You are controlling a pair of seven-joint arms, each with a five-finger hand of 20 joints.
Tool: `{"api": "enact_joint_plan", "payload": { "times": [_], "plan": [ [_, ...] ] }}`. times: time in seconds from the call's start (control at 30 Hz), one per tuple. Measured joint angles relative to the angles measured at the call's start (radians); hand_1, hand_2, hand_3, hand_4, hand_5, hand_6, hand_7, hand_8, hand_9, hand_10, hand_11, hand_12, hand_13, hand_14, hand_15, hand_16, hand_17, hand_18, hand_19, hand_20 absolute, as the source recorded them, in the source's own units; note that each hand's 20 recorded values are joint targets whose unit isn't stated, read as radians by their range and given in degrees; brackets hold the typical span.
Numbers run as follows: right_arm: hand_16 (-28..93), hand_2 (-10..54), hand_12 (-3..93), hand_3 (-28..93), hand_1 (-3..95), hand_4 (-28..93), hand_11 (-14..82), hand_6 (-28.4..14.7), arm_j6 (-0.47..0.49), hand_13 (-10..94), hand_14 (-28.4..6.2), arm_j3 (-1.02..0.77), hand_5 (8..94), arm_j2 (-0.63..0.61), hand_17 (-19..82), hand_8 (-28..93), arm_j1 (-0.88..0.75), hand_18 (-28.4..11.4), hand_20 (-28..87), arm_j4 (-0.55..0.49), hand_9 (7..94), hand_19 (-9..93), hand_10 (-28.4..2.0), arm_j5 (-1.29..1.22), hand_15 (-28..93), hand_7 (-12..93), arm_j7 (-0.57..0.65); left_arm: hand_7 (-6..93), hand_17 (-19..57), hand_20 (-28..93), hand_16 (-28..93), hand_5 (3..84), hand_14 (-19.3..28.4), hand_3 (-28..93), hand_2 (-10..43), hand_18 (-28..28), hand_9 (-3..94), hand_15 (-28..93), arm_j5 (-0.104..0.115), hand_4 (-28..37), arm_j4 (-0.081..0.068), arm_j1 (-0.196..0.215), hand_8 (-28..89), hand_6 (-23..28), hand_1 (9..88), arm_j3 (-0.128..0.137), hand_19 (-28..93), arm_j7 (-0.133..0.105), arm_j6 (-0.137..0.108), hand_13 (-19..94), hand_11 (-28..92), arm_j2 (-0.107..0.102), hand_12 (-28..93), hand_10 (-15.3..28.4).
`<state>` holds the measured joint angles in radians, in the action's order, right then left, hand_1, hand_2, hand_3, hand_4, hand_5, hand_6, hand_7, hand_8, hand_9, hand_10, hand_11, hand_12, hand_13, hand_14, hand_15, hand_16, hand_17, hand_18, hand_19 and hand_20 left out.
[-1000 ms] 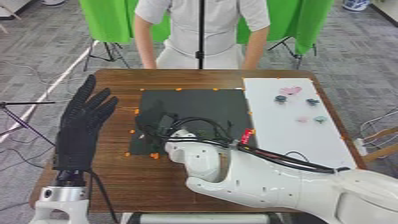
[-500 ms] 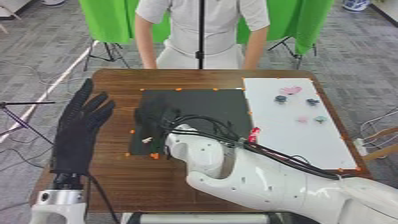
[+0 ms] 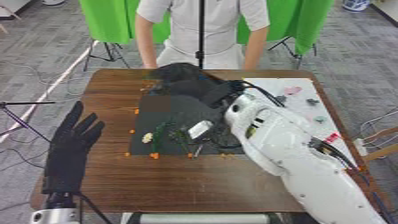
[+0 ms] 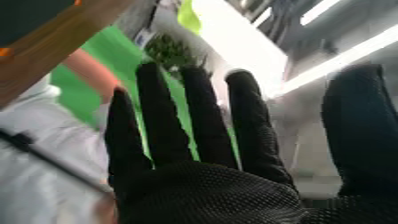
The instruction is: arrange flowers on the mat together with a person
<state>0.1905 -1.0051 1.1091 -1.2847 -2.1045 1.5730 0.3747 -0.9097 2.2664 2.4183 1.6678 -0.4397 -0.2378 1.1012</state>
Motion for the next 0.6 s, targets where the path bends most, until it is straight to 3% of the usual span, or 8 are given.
{"api": "enact_joint_plan", "payload": {
  "times": [0.1, 0.27, 0.33, 0.47, 0.6],
  "plan": [
    [31, 10.9, 17.4, 63, 20.5, -26, 4.0, 2.8, -0.021, 28, -18.6, -0.148, 31.7, -0.05, 3, -8, -0.119, -18.4, 21, -0.017, 36.8, 29, -13.0, -0.149, 6, 8, -0.097, 10.9, -12.1, 5, -1, 23.9, 17.3, 76, 4.7, 22.1, 26.8, 19, 0.0, -28.3, -0.007, 0.0, -10, -2.2, 20.2, -0.016, 41, -0.001, 0.0, 21, 7, 0.005, 12, 11.6],
    [32, 11.5, 17.7, 63, 19.8, -26, 3.9, 3.1, -0.135, 29, -18.8, -0.357, 31.8, -0.15, 4, -8, -0.337, -18.9, 21, -0.025, 36.7, 30, -13.0, -0.415, 6, 9, -0.317, 11.4, -12.0, 5, 0, 24.1, 17.6, 76, 4.7, 21.9, 27.5, 20, -0.001, -28.3, -0.027, -0.002, -10, -2.3, 20.1, -0.046, 41, 0.002, 0.001, 21, 8, 0.019, 12, 12.1],
    [32, 12.0, 17.7, 63, 19.3, -26, 3.6, 3.0, -0.175, 29, -19.2, -0.441, 31.0, -0.174, 3, -8, -0.422, -19.2, 22, -0.04, 35.9, 30, -13.3, -0.501, 7, 9, -0.322, 11.5, -12.0, 6, 0, 24.2, 17.6, 77, 4.7, 21.9, 27.5, 20, -0.009, -28.3, -0.039, -0.006, -10, -2.3, 20.0, -0.057, 41, 0.01, 0.001, 21, 8, 0.029, 12, 12.1],
    [31, 12.3, 17.6, 63, 19.0, -26, 3.2, 3.2, -0.188, 30, -19.3, -0.543, 30.4, -0.173, 3, -8, -0.555, -19.6, 22, -0.053, 35.1, 32, -13.0, -0.629, 9, 9, -0.28, 11.6, -11.9, 6, 0, 24.2, 17.5, 77, 4.7, 21.9, 27.4, 20, -0.053, -28.3, -0.06, -0.013, -10, -2.4, 19.8, -0.074, 41, 0.033, 0.001, 21, 8, 0.051, 12, 12.1],
    [30, 11.4, 17.6, 63, 18.1, -26, 2.6, 4.1, -0.196, 28, -19.4, -0.546, 29.1, -0.138, 3, -9, -0.665, -20.7, 21, -0.054, 33.6, 31, -12.5, -0.609, 8, 8, -0.29, 11.7, -12.0, 6, 0, 24.2, 17.3, 77, 4.6, 21.9, 27.4, 20, -0.059, -28.3, -0.074, -0.015, -10, -2.4, 19.7, -0.085, 41, 0.038, 0.007, 21, 8, 0.07, 12, 11.9]
  ]
}}
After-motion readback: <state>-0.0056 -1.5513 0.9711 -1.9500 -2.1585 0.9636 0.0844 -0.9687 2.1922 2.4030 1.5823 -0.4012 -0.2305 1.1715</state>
